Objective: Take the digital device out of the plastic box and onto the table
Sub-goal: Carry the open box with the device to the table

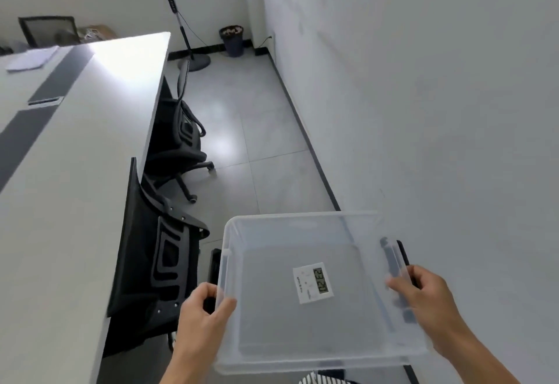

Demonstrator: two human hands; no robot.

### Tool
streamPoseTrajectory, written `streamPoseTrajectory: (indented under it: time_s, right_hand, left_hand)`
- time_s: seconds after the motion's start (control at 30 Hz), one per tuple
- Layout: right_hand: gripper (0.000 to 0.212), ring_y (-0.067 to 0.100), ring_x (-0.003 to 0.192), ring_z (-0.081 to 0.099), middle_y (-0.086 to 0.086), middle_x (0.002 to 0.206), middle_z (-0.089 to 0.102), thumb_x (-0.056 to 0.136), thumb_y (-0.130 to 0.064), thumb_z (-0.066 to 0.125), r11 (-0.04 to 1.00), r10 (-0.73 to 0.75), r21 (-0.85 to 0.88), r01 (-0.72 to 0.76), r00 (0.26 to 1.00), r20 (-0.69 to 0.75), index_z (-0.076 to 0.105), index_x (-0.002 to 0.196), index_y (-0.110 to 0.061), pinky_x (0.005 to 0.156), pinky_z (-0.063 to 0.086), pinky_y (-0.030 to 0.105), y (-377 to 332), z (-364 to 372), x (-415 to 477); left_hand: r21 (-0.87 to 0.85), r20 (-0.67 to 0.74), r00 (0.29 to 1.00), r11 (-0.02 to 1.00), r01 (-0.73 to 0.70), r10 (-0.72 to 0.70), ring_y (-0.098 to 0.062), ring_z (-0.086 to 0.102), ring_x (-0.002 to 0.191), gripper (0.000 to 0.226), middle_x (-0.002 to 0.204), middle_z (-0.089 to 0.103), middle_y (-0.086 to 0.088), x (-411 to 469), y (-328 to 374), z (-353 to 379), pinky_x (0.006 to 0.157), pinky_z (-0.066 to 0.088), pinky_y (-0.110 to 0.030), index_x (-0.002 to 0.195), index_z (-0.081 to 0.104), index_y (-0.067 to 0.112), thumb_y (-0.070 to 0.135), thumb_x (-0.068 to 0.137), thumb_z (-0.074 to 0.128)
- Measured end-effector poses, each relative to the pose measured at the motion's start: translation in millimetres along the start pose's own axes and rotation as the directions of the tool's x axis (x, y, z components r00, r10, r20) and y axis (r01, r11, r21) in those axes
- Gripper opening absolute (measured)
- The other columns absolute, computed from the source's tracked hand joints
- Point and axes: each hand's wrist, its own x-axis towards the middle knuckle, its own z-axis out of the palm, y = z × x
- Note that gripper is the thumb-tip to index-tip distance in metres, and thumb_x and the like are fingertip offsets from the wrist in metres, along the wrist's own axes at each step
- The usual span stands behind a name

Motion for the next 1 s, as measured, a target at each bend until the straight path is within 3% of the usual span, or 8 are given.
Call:
streamPoseTrajectory:
  time_s: [0.17, 0.3, 0.5, 0.63, 0.77, 0.9, 1.0]
  right_hand:
    - [0.030, 0.029, 0.065, 0.049, 0.014, 0.070, 0.049, 0.084, -0.012, 0.065, 0.994, -0.085, -0.056, 0.091, 0.991, 0.104, 0.049, 0.084, 0.014, 0.056, 0.039, 0.037, -89.8, 32.8, 118.6]
    - [0.031, 0.029, 0.065, 0.048, 0.013, 0.069, 0.047, 0.083, -0.011, 0.066, 0.991, -0.089, -0.088, 0.103, 0.985, 0.150, 0.050, 0.085, 0.015, 0.055, 0.039, 0.037, -137.0, 79.6, 208.3]
    - [0.022, 0.026, 0.063, 0.048, 0.011, 0.065, 0.047, 0.082, -0.007, 0.066, 0.995, -0.031, -0.086, 0.041, 0.993, 0.111, 0.052, 0.077, 0.010, 0.055, 0.037, 0.034, -211.7, 146.3, 324.1]
    - [0.022, 0.026, 0.064, 0.048, 0.011, 0.066, 0.048, 0.082, -0.008, 0.066, 0.997, -0.042, -0.065, 0.046, 0.997, 0.065, 0.053, 0.079, 0.010, 0.056, 0.037, 0.035, -277.3, 171.1, 395.1]
    - [0.023, 0.026, 0.063, 0.046, 0.008, 0.064, 0.043, 0.082, -0.012, 0.066, 0.999, -0.030, -0.038, 0.031, 1.000, 0.007, 0.052, 0.070, 0.001, 0.055, 0.036, 0.036, -326.7, 187.4, 470.1]
    - [0.035, 0.026, 0.063, 0.044, 0.010, 0.065, 0.039, 0.081, -0.014, 0.068, 1.000, -0.004, -0.017, 0.003, 1.000, -0.009, 0.045, 0.077, 0.013, 0.054, 0.034, 0.035, -364.6, 209.0, 568.7]
    - [0.034, 0.026, 0.064, 0.043, 0.010, 0.066, 0.039, 0.082, -0.014, 0.068, 1.000, -0.008, 0.005, 0.008, 1.000, -0.003, 0.045, 0.073, 0.009, 0.055, 0.032, 0.035, -403.2, 227.3, 655.4]
  left_hand:
    - [-0.082, -0.086, 0.995, 0.996, 0.034, -0.041, -0.023, 0.045, 0.059, 0.029, 0.065, 0.052, -0.016, 93.7, 41.3, 11.2, 0.056, 0.040, -0.036, 0.076, 0.056, -0.004, 0.021, 0.069, 0.068]
    - [-0.117, -0.151, 0.984, 0.990, 0.072, -0.089, -0.023, 0.045, 0.059, 0.017, 0.063, 0.052, -0.009, 187.8, 55.1, 19.3, 0.056, 0.039, -0.037, 0.074, 0.055, -0.005, 0.007, 0.078, 0.067]
    - [-0.089, -0.167, 0.982, 0.993, 0.076, -0.090, -0.017, 0.037, 0.054, 0.021, 0.056, 0.044, -0.004, 353.4, 104.4, 19.0, 0.052, 0.032, -0.030, 0.066, 0.051, -0.001, 0.007, 0.078, 0.067]
    - [-0.050, -0.113, 0.993, 0.999, 0.022, -0.027, -0.017, 0.038, 0.053, 0.024, 0.058, 0.045, -0.006, 463.9, 159.4, 19.3, 0.052, 0.033, -0.030, 0.072, 0.050, -0.008, 0.008, 0.079, 0.066]
    - [-0.024, -0.049, 0.998, 0.999, -0.026, 0.024, -0.016, 0.037, 0.054, 0.023, 0.059, 0.045, -0.005, 565.1, 209.4, 33.3, 0.051, 0.032, -0.028, 0.075, 0.052, -0.009, 0.009, 0.079, 0.066]
    - [-0.017, -0.027, 0.999, 1.000, -0.018, 0.017, -0.016, 0.036, 0.054, 0.025, 0.057, 0.042, -0.003, 671.2, 242.9, 62.3, 0.051, 0.032, -0.029, 0.073, 0.050, -0.008, 0.010, 0.079, 0.067]
    - [-0.034, -0.045, 0.999, 0.999, 0.000, -0.001, -0.014, 0.033, 0.052, 0.025, 0.053, 0.039, 0.002, 750.8, 270.4, 88.0, 0.051, 0.030, -0.028, 0.065, 0.048, 0.002, 0.009, 0.079, 0.067]
